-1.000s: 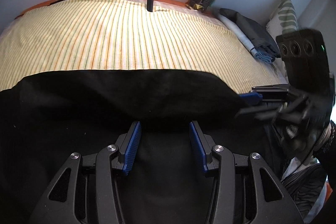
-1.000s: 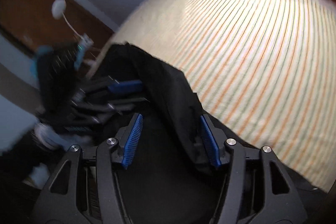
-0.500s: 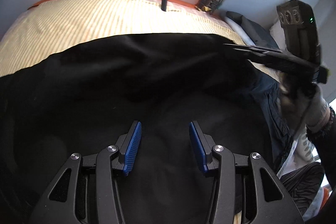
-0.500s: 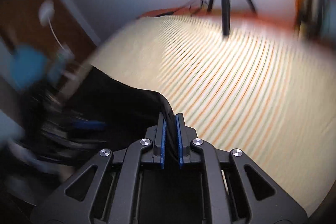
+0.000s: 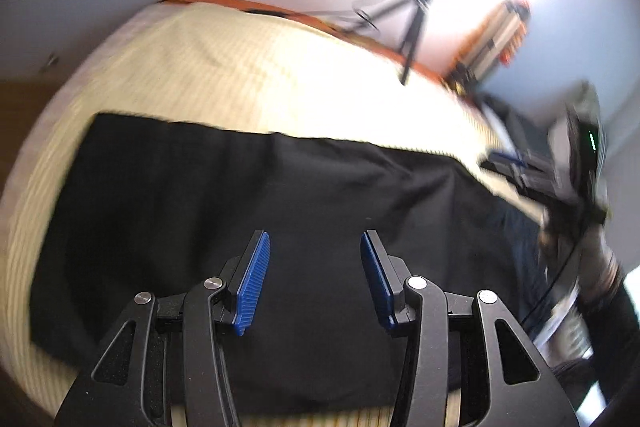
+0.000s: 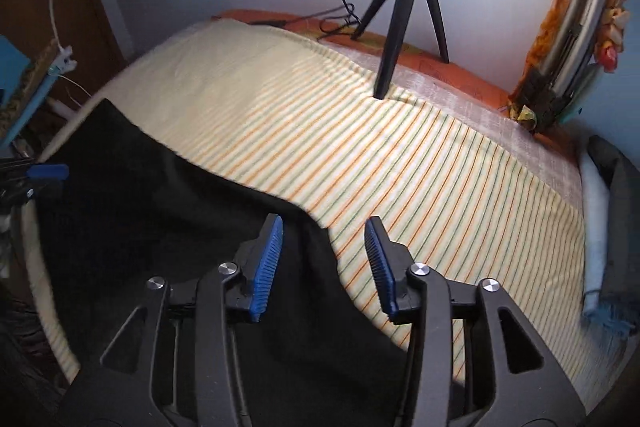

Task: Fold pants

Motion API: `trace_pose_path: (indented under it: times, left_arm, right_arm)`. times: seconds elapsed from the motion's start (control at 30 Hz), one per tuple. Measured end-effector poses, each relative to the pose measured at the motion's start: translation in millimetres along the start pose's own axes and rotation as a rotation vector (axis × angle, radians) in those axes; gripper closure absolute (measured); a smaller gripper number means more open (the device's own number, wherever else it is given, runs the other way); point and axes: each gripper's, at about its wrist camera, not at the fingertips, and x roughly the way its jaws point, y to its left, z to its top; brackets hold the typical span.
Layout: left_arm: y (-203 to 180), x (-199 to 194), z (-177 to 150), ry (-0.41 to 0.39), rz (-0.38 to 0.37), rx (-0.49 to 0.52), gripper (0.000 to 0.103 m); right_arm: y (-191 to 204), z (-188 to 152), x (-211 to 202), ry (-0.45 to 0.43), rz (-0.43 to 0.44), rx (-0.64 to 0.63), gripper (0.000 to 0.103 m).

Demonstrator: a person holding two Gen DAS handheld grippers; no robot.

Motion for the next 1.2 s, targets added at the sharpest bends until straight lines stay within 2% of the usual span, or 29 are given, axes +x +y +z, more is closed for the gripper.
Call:
trace_pose_path:
  times: [0.07, 0.13, 0.17, 0.2, 0.3, 0.53, 0.63, 0.73, 0.87, 1.07, 1.13, 1.2]
  left_arm:
    - [22, -21, -4, -0.030, -0.009, -0.067, 0.049]
    - [44, -37, -9, -0.055, -0.020, -0.142, 0.042]
    - [58, -46, -12, -0.072, -0.029, -0.195, 0.035]
    - [70, -52, -16, -0.082, -0.038, -0.240, 0.034]
    - [102, -69, -27, -0.092, -0.027, -0.352, 0.034]
    - [144, -82, -60, -0.099, 0.000, -0.515, 0.034]
    - [157, -76, -79, -0.079, -0.032, -0.590, 0.034]
    - [159, -68, -90, -0.063, -0.041, -0.627, 0.034]
    - [156, -66, -87, -0.120, -0.057, -0.647, 0.034]
    - [145, -54, -73, -0.132, 0.006, -0.585, 0.036]
    - [147, -54, -73, -0.155, 0.023, -0.595, 0.046]
    - [147, -54, -71, -0.160, 0.076, -0.572, 0.078]
  right_arm:
    - [11, -9, -18, -0.022, 0.039, 0.016, 0.049]
    - [25, -21, -35, -0.027, 0.059, 0.019, 0.049]
    - [35, -28, -43, -0.031, 0.061, 0.018, 0.048]
    - [42, -35, -50, -0.034, 0.066, 0.021, 0.047]
    - [59, -51, -66, -0.043, 0.090, 0.033, 0.038]
    - [88, -74, -78, -0.044, 0.101, 0.010, 0.038]
    - [89, -78, -80, -0.047, 0.127, 0.036, 0.038]
    - [92, -79, -81, -0.055, 0.116, 0.025, 0.038]
    - [92, -78, -83, -0.062, 0.149, 0.047, 0.038]
    - [91, -79, -85, -0.073, 0.161, 0.053, 0.038]
    - [90, -79, -84, -0.070, 0.167, 0.062, 0.038]
    - [90, -80, -82, -0.062, 0.175, 0.064, 0.038]
